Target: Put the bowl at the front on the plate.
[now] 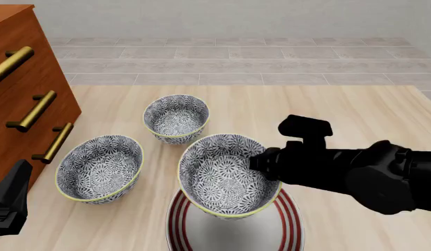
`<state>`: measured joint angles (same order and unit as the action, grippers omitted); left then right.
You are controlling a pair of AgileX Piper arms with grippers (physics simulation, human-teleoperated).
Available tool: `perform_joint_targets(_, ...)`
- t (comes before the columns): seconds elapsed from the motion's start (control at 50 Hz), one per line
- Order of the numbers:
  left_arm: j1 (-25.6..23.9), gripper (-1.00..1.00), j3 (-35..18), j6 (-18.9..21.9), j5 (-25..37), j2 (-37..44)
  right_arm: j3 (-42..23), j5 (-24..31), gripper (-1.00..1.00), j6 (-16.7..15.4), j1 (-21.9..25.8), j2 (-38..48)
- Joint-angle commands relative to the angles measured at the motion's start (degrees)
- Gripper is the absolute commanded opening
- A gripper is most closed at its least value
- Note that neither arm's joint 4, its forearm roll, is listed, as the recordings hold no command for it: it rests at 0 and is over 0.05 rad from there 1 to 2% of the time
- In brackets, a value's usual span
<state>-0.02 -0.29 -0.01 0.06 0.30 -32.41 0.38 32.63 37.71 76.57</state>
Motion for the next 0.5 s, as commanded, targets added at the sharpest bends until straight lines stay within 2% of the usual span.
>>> perform_joint_targets(0.02, 0.01, 1.0, 0.0, 0.0, 0.0, 0.0, 3.55, -3.28, -1.0, 1.89, 0.63, -0.34)
perform_joint_targets(0.5, 0.0, 1.0, 0.0, -0.01, 0.0, 0.0, 8.08, -9.64, -1.0, 3.1, 0.94, 2.36)
